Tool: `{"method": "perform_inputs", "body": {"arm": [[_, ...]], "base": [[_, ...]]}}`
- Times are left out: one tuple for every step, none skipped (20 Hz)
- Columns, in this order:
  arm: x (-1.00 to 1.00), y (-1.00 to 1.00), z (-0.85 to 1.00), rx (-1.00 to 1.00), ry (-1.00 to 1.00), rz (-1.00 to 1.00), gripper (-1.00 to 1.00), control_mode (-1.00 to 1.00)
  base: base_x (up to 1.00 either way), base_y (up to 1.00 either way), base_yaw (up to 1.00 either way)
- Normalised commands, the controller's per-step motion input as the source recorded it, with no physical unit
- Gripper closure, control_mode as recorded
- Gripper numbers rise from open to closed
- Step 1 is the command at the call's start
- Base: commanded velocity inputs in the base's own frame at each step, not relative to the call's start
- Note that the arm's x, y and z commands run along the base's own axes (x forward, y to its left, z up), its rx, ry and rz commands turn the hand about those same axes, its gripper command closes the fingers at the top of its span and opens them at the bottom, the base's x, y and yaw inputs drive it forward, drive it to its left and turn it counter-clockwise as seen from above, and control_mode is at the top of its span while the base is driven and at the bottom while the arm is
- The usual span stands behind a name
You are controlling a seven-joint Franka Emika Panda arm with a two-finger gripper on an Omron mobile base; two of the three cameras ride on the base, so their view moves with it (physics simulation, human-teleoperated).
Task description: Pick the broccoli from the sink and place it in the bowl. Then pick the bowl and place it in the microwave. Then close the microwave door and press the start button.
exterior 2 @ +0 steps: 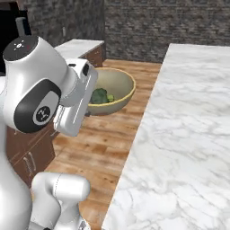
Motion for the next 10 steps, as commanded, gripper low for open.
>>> {"method": "perform_inputs", "body": {"arm": [[0.0,0.0,0.0,0.0,0.0,0.0,1.0,1.0],[0.0,0.0,0.0,0.0,0.0,0.0,1.0,1.0],[0.0,0.0,0.0,0.0,0.0,0.0,1.0,1.0],[0.0,0.0,0.0,0.0,0.0,0.0,1.0,1.0],[0.0,0.0,0.0,0.0,0.0,0.0,1.0,1.0],[0.0,0.0,0.0,0.0,0.0,0.0,1.0,1.0],[0.0,0.0,0.0,0.0,0.0,0.0,1.0,1.0],[0.0,0.0,0.0,0.0,0.0,0.0,1.0,1.0],[0.0,0.0,0.0,0.0,0.0,0.0,1.0,1.0],[0.0,0.0,0.0,0.0,0.0,0.0,1.0,1.0]], "base": [[0.82,0.14,-0.47],[0.89,0.13,-0.46],[0.99,0.18,-0.44],[1.0,0.19,-0.35],[1.0,0.19,-0.27],[1.0,0.14,-0.2],[1.0,0.19,-0.14],[1.0,0.19,-0.09],[1.0,0.26,-0.06],[1.0,0.27,-0.04]]}}
